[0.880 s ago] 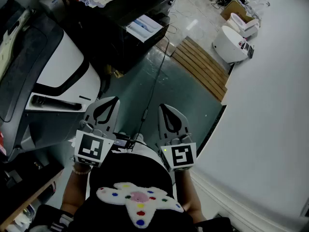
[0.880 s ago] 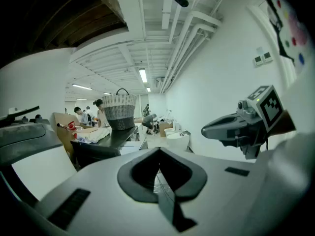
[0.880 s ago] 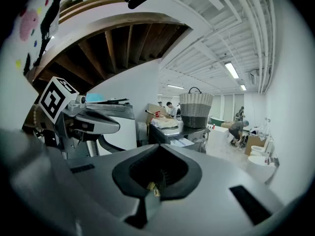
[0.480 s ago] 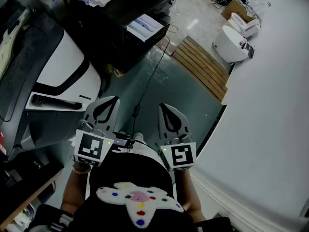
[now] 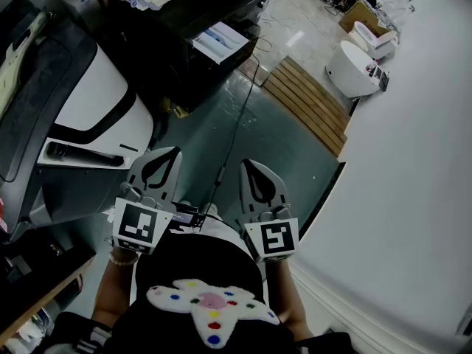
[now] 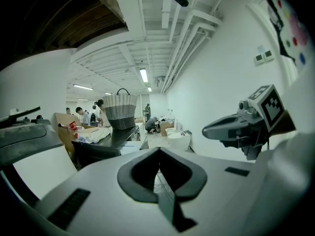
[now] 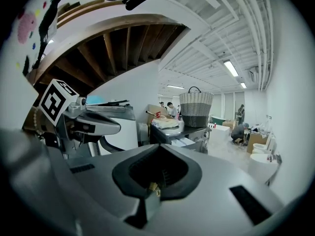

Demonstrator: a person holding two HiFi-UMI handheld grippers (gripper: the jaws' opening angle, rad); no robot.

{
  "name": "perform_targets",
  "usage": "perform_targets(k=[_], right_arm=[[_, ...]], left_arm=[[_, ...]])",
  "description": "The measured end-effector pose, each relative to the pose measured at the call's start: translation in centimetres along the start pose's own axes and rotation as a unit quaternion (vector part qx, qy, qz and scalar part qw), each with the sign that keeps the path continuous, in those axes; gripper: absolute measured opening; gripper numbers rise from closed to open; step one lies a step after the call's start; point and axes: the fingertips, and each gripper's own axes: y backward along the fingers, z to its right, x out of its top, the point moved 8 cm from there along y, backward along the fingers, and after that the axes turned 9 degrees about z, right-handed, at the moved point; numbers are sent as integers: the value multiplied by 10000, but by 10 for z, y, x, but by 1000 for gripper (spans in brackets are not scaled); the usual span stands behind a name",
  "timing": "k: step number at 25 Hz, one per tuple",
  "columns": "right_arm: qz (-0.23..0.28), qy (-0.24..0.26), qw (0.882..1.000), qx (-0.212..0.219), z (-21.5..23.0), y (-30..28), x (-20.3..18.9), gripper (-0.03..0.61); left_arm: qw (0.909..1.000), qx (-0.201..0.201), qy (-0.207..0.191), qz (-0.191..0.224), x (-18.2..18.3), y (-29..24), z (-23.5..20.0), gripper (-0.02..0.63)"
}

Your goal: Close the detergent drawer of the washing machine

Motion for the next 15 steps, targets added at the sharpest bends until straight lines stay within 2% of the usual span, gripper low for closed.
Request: perform_targets(k=[6, 15], right_arm=[[131, 88, 9997, 166, 8, 7, 5, 3], [272, -53, 9996, 49, 35, 31, 4, 3]], left_arm=[[9999, 104, -88, -25, 5, -4, 12, 11], [9996, 211, -160, 28, 11, -12, 44, 11]])
